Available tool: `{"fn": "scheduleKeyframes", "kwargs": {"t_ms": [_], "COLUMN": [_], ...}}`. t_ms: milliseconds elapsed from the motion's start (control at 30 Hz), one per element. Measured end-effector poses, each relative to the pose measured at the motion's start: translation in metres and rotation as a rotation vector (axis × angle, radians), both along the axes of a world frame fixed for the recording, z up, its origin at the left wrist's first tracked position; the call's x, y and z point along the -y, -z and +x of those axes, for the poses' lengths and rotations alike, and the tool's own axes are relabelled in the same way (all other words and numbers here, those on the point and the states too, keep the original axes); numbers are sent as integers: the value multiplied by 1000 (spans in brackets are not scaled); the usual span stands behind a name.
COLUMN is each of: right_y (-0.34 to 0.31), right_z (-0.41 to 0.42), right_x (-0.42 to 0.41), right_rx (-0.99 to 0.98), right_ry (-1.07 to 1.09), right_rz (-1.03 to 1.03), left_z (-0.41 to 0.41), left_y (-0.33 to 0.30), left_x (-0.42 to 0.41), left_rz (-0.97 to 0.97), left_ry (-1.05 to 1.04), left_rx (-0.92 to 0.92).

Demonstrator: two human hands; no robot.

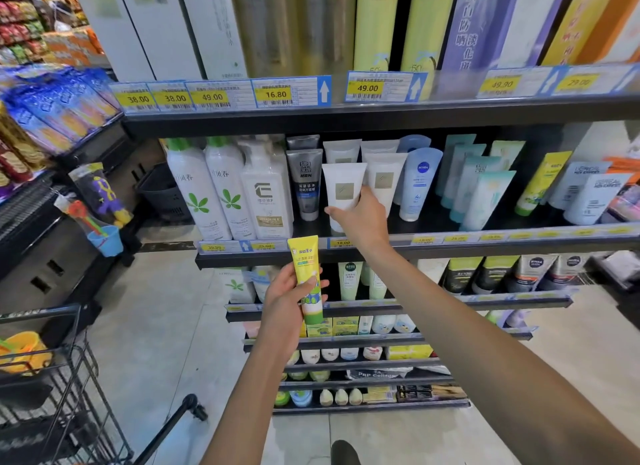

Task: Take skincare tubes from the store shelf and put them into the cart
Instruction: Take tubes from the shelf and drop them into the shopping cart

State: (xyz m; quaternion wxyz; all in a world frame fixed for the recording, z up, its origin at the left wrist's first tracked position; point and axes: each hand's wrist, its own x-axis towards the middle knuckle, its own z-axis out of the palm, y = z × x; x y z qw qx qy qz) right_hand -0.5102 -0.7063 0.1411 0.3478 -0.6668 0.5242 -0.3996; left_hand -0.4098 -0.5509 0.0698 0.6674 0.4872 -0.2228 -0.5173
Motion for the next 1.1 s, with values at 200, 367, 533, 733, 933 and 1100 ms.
{"fn": "scheduleKeyframes", "kwargs": {"t_ms": [200, 367, 533, 733, 933, 1100], "right_y": [-1, -1, 2, 8, 18, 25], "right_z": [3, 1, -12, -46, -101, -162], "right_x": [0, -2, -7, -28, -47, -56], "right_rx": [-14, -28, -53, -161, -300, -458], "right_ry": [4, 1, -1, -1, -37, -62], "right_rz": [17, 26, 47, -59, -192, -247], "left_z": [-3, -5, -9, -22, -52, -97], "left_y": [1, 4, 5, 1, -9, -19], "left_x": [-5, -8, -6, 2, 5, 4], "left_rz": [14, 26, 37, 39, 12, -34], "left_ry": [1, 9, 21, 43, 62, 83], "left_rx": [8, 24, 12, 28, 49, 139]}}
